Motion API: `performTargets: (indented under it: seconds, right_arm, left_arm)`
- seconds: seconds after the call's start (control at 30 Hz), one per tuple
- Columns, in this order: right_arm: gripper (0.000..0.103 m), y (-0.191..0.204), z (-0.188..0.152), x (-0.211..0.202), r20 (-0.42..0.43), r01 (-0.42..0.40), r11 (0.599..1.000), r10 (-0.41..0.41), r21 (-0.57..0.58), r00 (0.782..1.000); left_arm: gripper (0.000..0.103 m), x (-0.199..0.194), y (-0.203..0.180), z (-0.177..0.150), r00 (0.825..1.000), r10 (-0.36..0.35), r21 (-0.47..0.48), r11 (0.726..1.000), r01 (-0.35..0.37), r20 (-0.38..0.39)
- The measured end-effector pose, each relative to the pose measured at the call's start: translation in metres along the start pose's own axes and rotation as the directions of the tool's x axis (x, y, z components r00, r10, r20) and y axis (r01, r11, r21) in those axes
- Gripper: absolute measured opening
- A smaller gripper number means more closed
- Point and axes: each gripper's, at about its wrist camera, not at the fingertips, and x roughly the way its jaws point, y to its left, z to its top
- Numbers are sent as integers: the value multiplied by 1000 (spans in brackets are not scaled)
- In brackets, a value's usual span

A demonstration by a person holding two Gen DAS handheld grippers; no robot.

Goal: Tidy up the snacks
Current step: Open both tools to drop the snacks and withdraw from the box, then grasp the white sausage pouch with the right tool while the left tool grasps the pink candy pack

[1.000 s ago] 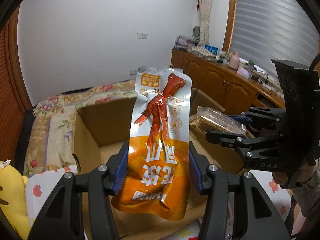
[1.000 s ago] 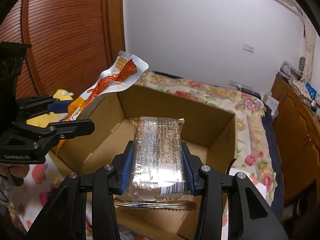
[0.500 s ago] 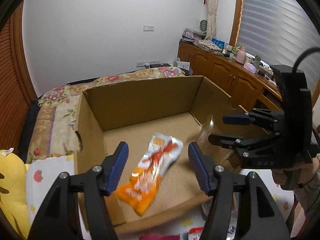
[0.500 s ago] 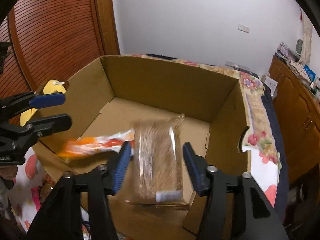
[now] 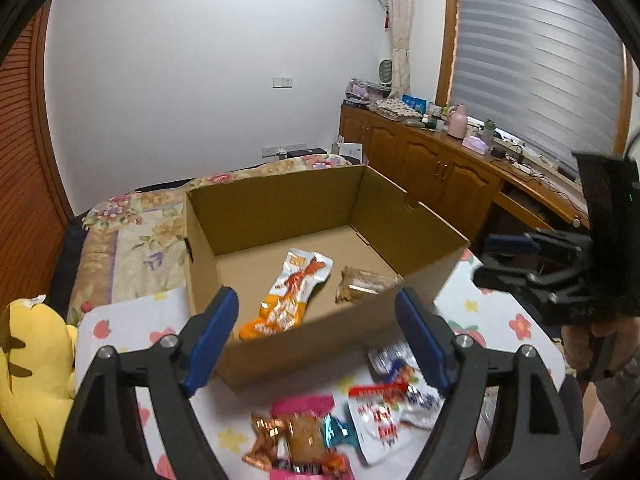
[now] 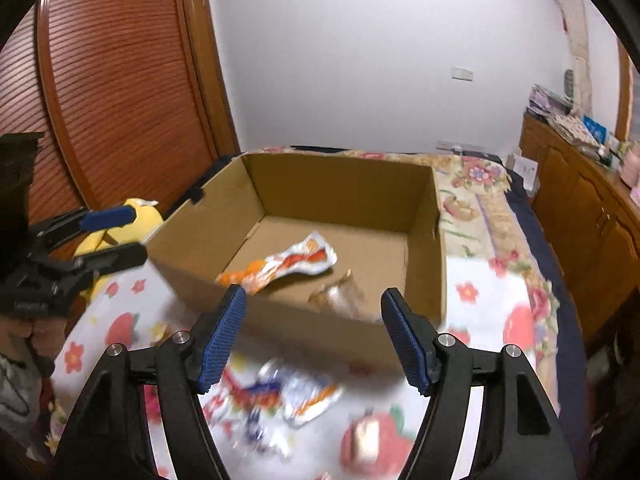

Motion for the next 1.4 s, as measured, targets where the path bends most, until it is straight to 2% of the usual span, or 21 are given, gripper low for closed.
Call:
performTargets:
  seconds: [0.1, 0.33, 0.73, 1.0, 1.33, 1.4]
  right_arm:
    - [72, 6, -26, -20, -6, 23, 1000, -22, 6, 1000]
    - [72, 11, -84, -55, -22, 55, 997, -54, 54, 998]
    - [72, 12, -170, -57, -114, 77, 986, -60, 146, 992]
    - [72, 10, -193, -48, -141, 91, 977, -64, 193, 988]
    - [72, 11, -205, -32, -169, 45, 968, -3, 247, 986]
    - [75, 12, -206, -30, -166, 33, 965, 11, 260, 986]
  left_arm:
    - [93, -11, -1, -16, 1000, 3, 1, 1000, -3, -4]
    - [93, -19, -4, -64, 998, 5, -32, 999, -7, -57]
    - [93, -19, -16, -134, 991, 26, -34, 999, -30, -128]
    - [93, -23, -22, -150, 991, 32, -36, 999, -37, -131]
    - [93, -26, -28, -159, 991, 34, -39, 998, -39, -129]
    - [93, -27, -29, -160, 991, 34, -44, 998, -40, -129]
